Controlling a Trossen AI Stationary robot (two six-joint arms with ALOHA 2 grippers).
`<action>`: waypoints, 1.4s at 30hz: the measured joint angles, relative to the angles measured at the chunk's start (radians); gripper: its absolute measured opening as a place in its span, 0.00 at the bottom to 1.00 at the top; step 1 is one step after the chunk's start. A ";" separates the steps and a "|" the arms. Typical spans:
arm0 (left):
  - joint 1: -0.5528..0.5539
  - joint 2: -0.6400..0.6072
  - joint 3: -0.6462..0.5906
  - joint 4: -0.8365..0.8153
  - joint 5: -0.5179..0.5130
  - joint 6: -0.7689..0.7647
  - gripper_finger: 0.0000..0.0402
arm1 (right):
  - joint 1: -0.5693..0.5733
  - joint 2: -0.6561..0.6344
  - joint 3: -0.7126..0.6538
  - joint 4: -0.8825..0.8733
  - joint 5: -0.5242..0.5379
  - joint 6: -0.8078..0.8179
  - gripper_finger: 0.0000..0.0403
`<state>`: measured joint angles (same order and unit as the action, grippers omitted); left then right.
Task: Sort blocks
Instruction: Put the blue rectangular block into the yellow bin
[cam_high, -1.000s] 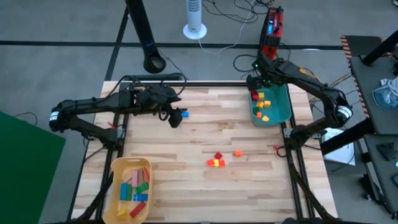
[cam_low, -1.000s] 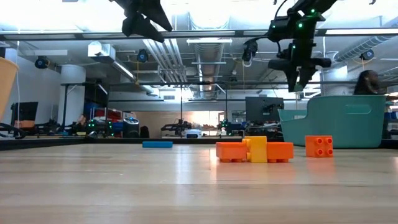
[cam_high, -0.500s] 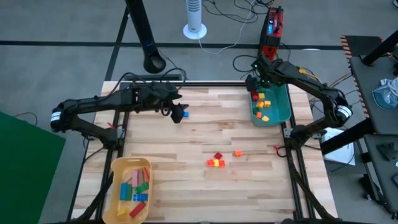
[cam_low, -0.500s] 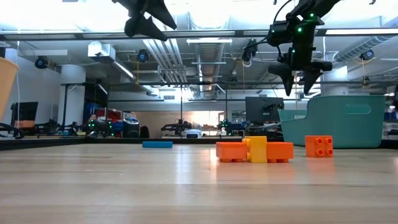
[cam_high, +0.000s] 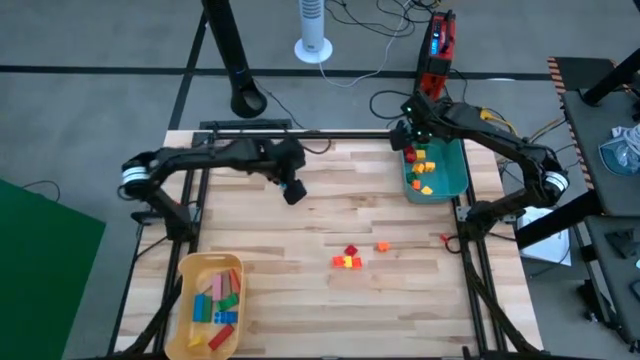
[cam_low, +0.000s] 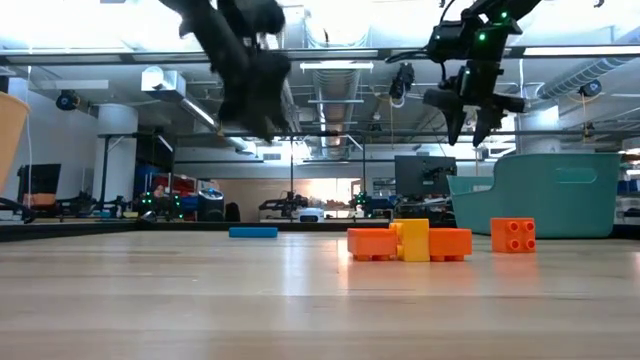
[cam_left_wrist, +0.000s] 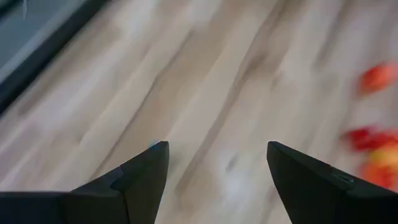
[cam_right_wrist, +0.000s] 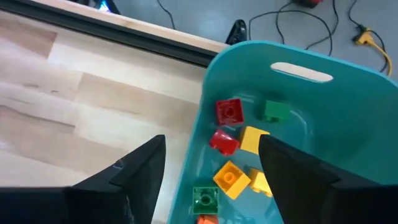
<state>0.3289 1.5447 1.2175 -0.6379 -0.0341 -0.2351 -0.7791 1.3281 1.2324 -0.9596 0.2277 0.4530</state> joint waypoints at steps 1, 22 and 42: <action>0.009 0.025 0.000 -0.033 0.000 0.013 0.64 | 0.005 0.000 0.000 0.000 0.000 0.000 0.62; 0.135 0.280 0.000 -0.089 0.002 0.594 0.64 | 0.049 0.000 0.000 0.001 -0.030 0.000 0.66; 0.158 0.422 0.006 -0.047 0.071 0.623 0.51 | 0.055 0.001 0.000 0.001 -0.030 0.000 0.66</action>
<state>0.4870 1.9670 1.2234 -0.6853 0.0364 0.3884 -0.7242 1.3293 1.2320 -0.9582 0.1982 0.4530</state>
